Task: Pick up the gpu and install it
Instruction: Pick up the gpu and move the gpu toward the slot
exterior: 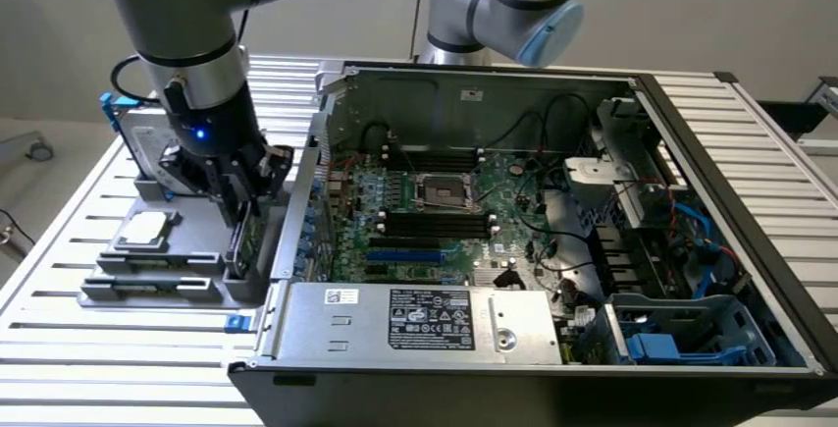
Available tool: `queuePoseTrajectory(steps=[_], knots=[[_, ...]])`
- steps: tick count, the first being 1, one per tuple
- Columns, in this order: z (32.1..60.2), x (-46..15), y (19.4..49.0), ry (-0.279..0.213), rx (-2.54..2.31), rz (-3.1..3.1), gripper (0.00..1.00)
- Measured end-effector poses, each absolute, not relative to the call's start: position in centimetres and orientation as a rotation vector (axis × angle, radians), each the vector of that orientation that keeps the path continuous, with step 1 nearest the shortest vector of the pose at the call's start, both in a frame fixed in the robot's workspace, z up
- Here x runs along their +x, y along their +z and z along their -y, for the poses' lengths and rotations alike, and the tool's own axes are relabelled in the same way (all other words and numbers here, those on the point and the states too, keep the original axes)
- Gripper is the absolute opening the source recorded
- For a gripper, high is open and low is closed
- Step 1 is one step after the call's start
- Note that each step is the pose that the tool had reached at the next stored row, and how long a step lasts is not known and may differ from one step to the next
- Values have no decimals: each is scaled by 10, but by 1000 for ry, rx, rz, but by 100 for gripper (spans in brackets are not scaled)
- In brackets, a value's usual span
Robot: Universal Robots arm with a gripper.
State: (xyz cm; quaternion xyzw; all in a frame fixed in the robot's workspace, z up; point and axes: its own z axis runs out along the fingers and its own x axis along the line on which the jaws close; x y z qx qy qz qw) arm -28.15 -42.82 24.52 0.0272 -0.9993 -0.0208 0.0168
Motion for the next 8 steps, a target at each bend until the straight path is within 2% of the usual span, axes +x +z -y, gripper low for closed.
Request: queuePoseTrajectory(steps=[8], knots=[[428, -284, 243, -65, 74, 3108, 36]])
